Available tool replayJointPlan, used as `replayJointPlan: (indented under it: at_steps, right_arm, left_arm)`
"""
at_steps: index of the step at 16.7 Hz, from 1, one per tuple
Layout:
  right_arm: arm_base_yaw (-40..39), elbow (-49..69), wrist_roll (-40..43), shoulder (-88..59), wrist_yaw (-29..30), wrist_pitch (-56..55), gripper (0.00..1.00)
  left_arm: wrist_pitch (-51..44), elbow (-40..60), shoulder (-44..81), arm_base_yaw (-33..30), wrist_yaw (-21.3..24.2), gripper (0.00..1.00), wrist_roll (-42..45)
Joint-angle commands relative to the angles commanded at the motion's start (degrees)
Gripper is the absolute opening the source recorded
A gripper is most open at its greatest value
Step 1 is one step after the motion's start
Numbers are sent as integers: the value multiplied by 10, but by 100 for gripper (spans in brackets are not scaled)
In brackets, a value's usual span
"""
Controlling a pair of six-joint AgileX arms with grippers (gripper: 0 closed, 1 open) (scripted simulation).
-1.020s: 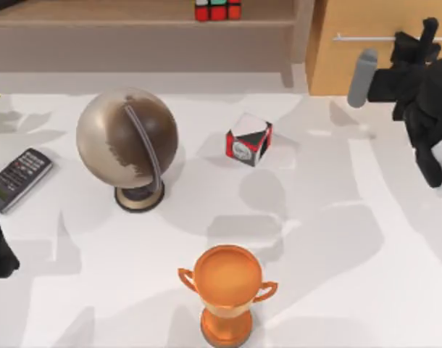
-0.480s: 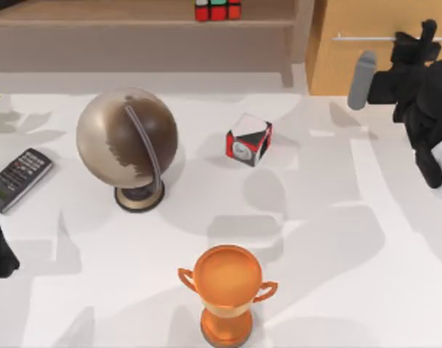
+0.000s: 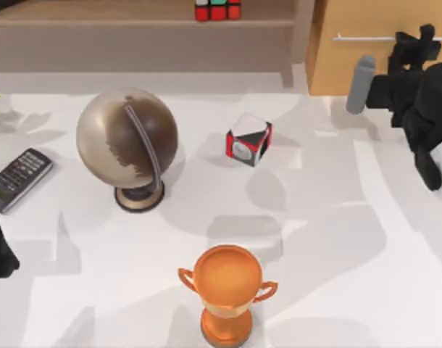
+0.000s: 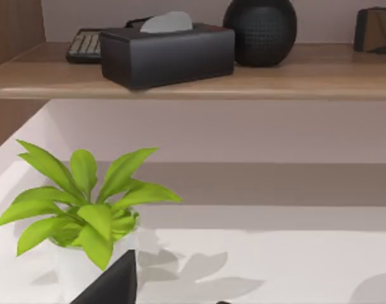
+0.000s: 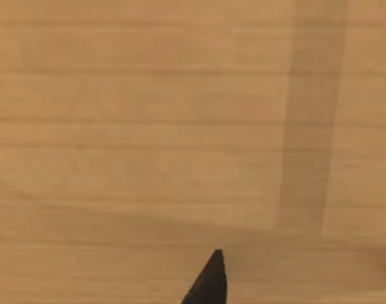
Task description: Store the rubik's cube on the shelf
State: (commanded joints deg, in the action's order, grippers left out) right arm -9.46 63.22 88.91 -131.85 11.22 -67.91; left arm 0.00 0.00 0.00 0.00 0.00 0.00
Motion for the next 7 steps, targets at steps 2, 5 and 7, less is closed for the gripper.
replayJointPlan:
  at_steps: [2,5,7]
  right_arm:
    - [0,0,0,0,0,0,100]
    - [0,0,0,0,0,0,100]
    - [0,0,0,0,0,0,100]
  left_arm:
    - [0,0,0,0,0,100,0]
    - [0,0,0,0,0,100,0]
    - [0,0,0,0,0,100,0]
